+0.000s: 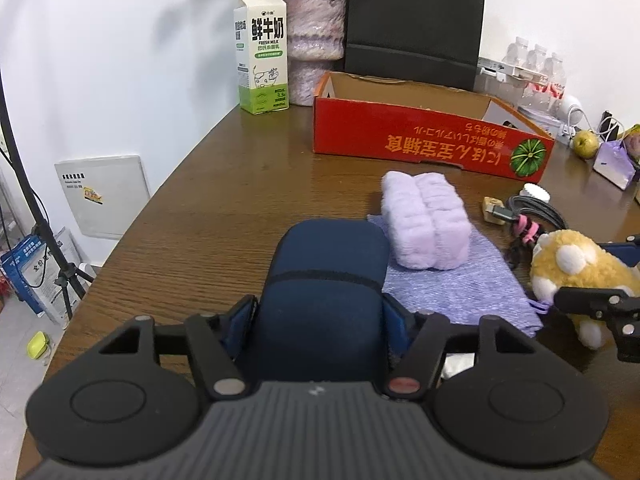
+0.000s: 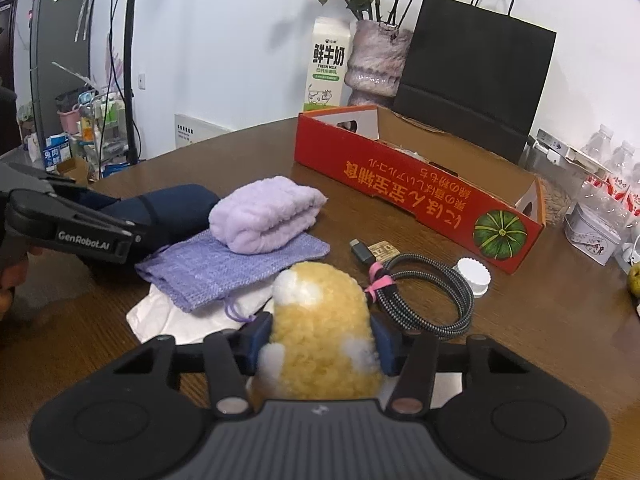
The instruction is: Organize objects
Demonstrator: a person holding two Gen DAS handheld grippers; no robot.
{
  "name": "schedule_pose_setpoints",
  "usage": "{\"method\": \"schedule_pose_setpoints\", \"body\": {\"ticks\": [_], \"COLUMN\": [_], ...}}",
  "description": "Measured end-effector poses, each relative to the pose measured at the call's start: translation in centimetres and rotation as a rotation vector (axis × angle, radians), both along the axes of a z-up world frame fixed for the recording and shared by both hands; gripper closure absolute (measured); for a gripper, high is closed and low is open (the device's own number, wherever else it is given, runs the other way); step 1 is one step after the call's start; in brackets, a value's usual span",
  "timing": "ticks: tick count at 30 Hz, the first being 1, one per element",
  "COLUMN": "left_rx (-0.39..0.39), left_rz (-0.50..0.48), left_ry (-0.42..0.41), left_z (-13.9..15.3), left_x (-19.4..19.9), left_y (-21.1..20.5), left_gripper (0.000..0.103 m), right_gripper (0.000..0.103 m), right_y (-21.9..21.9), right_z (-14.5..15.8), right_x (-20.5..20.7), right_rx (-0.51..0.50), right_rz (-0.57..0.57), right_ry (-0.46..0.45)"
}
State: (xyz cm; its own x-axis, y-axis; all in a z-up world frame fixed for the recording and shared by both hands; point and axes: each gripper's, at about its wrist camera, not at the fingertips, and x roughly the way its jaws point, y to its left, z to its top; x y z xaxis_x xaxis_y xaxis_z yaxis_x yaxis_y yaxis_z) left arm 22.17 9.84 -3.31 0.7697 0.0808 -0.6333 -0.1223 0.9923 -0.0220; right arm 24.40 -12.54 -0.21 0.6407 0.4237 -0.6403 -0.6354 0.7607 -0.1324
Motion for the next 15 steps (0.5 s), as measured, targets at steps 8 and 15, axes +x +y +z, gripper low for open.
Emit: {"method": "schedule_pose_setpoints", "body": {"ticks": [8,15], "left_rx": [-0.004,-0.006], "left_rz": [0.001,-0.001], "left_ry": [-0.043,-0.093], "left_z": [1.5,3.6], "left_x": [-1.3,-1.9], "left_y": [-0.6,-1.3], "left_gripper": [0.037,0.037], "right_gripper": [0.053,0.056], "right_y": [-0.7,-1.1], "right_z": [0.5,1.4], "right_x": [-0.8,-1.3], "right_rx": [0.024,0.055], "right_rz": [-0.013,-0.024], "right_ry": [-0.013,-0.039]}}
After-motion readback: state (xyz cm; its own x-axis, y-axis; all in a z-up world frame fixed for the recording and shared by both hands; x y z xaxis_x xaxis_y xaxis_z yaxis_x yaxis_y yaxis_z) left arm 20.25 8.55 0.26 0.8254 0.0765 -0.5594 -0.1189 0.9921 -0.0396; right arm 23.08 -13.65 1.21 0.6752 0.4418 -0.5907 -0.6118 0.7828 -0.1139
